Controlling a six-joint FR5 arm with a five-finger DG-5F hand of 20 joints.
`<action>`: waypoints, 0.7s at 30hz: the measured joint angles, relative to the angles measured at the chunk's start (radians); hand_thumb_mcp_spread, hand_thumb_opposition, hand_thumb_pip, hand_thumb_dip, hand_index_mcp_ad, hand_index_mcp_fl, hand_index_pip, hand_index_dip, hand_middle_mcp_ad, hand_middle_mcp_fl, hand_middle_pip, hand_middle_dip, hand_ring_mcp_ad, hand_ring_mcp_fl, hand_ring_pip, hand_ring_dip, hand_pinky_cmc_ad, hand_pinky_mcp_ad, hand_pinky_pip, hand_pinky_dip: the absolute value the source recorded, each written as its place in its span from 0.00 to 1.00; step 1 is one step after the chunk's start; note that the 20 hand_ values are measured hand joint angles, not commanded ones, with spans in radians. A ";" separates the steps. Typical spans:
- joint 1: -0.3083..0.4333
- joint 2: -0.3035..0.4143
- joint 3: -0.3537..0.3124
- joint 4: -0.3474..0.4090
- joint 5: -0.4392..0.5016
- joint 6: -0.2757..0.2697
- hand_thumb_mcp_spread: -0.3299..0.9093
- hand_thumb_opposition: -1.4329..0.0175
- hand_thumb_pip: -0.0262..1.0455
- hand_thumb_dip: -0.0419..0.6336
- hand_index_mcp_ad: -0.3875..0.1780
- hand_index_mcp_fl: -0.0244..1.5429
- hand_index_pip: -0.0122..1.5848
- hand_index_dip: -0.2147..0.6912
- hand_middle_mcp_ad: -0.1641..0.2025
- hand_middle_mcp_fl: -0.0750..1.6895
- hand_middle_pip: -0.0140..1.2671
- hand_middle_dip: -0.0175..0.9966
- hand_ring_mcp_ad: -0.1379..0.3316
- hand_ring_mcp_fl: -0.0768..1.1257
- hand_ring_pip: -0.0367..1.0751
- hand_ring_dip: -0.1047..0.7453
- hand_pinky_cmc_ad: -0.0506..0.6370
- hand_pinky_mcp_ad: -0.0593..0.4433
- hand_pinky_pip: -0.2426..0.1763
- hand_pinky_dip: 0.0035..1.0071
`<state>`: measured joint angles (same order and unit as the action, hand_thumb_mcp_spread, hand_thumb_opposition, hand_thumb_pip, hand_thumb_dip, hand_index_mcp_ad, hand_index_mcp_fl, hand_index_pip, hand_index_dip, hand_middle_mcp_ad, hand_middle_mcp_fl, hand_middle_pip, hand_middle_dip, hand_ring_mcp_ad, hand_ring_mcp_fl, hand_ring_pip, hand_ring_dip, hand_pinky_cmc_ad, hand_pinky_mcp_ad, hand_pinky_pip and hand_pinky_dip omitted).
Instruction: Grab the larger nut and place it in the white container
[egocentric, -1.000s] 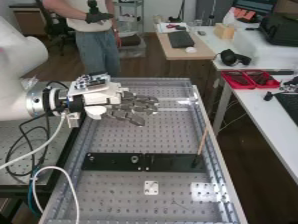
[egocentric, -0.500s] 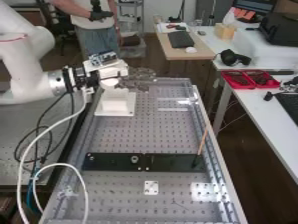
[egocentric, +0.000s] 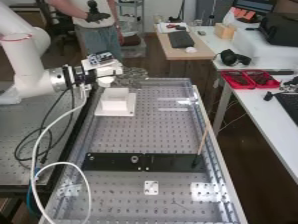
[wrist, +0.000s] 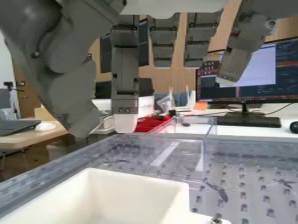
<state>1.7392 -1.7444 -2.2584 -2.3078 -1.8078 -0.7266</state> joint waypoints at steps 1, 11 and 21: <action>0.008 0.005 -0.009 0.002 0.007 -0.001 0.49 0.42 0.77 0.35 0.54 0.25 0.96 0.14 0.67 0.05 0.12 0.17 0.58 0.06 0.20 0.19 0.53 0.67 0.35 0.65; 0.042 0.007 -0.050 0.031 0.041 -0.002 0.49 0.42 0.77 0.35 0.54 0.25 0.96 0.14 0.67 0.05 0.12 0.17 0.58 0.06 0.20 0.19 0.53 0.67 0.35 0.65; 0.033 -0.036 -0.067 0.042 0.075 -0.007 0.49 0.42 0.77 0.35 0.54 0.25 0.96 0.14 0.67 0.05 0.12 0.17 0.58 0.06 0.20 0.19 0.53 0.67 0.35 0.65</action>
<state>1.7727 -1.7809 -2.3256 -2.2659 -1.7325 -0.7331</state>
